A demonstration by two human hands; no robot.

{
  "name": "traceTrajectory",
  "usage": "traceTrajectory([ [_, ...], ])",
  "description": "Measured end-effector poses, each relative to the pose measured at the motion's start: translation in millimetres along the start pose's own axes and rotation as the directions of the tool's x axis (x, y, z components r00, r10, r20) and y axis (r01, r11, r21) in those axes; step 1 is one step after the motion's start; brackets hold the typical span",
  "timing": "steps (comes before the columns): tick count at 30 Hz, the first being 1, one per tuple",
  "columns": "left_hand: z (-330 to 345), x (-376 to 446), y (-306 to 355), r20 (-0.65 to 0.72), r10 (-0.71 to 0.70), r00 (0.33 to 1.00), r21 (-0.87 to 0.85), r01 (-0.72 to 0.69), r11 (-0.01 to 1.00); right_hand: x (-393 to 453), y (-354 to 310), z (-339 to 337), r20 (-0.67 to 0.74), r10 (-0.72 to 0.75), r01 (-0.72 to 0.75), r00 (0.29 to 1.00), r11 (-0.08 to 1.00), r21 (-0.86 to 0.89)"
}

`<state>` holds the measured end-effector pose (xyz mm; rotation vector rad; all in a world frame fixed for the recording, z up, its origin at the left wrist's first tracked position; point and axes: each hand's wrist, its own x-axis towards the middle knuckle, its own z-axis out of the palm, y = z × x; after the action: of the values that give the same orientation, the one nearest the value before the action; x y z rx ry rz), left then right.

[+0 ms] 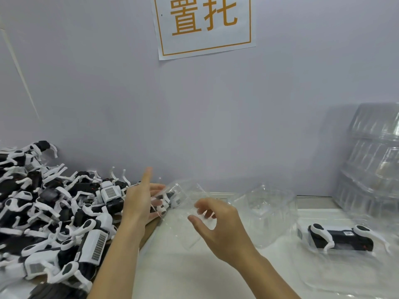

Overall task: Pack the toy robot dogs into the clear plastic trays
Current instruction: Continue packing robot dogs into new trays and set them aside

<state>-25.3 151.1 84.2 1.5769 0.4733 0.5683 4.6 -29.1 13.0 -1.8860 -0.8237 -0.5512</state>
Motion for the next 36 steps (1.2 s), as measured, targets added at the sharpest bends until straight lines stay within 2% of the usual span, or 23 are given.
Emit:
traceTrajectory([
  [3,2.5,-1.9,3.2,0.208,0.048,0.977,0.259,-0.103,0.960,-1.4,-3.3,2.0,0.067,0.014,-0.015,0.998,1.000,0.016],
  [5,6.1,-1.1,-3.8,0.214,0.089,0.973,0.426,-0.175,0.888,-3.2,-6.5,3.3,0.130,0.073,-0.096,0.989,0.978,0.183],
  [7,7.9,-0.5,-13.3,0.147,0.129,0.981,0.531,-0.188,0.826,-4.0,-8.0,3.9,0.127,0.132,-0.166,0.983,0.935,0.312],
  [10,3.6,1.0,-20.0,0.020,0.128,0.992,0.507,-0.120,0.853,-2.9,-0.4,-0.3,-0.051,0.247,-0.227,0.968,0.941,0.251],
  [12,-1.0,2.6,-19.2,-0.053,0.138,0.989,0.498,-0.094,0.862,-0.7,8.5,-6.3,-0.101,0.399,-0.373,0.911,0.904,0.209],
  [14,-5.5,4.3,-18.0,-0.086,0.155,0.984,0.502,-0.092,0.860,-0.3,16.7,-11.9,0.000,0.544,-0.534,0.839,0.824,0.190],
  [16,-8.1,6.9,-18.8,-0.075,0.158,0.985,0.485,-0.103,0.869,-2.6,23.6,-14.6,0.122,0.613,-0.624,0.781,0.772,0.120],
  [18,-8.6,8.2,-20.4,-0.038,0.155,0.987,0.473,-0.118,0.873,-5.9,28.6,-14.7,0.176,0.617,-0.630,0.767,0.776,0.025],
  [22,-9.3,11.1,-23.5,0.016,0.161,0.987,0.429,-0.152,0.890,-5.4,26.5,-15.1,0.204,0.543,-0.547,0.814,0.836,-0.042],
  [27,-5.5,11.7,-27.2,0.110,0.099,0.989,0.342,-0.131,0.930,-4.8,30.9,-15.0,0.066,0.529,-0.533,0.846,0.841,0.090],
  [31,0.4,5.9,-33.1,0.296,-0.042,0.954,0.258,-0.038,0.965,-2.2,30.7,-19.3,0.035,0.571,-0.566,0.820,0.800,0.198],
  [33,5.4,3.2,-40.2,0.362,-0.101,0.927,0.262,0.003,0.965,-0.5,30.4,-22.9,0.026,0.567,-0.564,0.824,0.813,0.148],
  [36,16.3,6.6,-57.5,0.375,-0.080,0.924,0.238,-0.012,0.971,3.0,35.2,-32.5,0.027,0.566,-0.566,0.824,0.819,0.097],
])
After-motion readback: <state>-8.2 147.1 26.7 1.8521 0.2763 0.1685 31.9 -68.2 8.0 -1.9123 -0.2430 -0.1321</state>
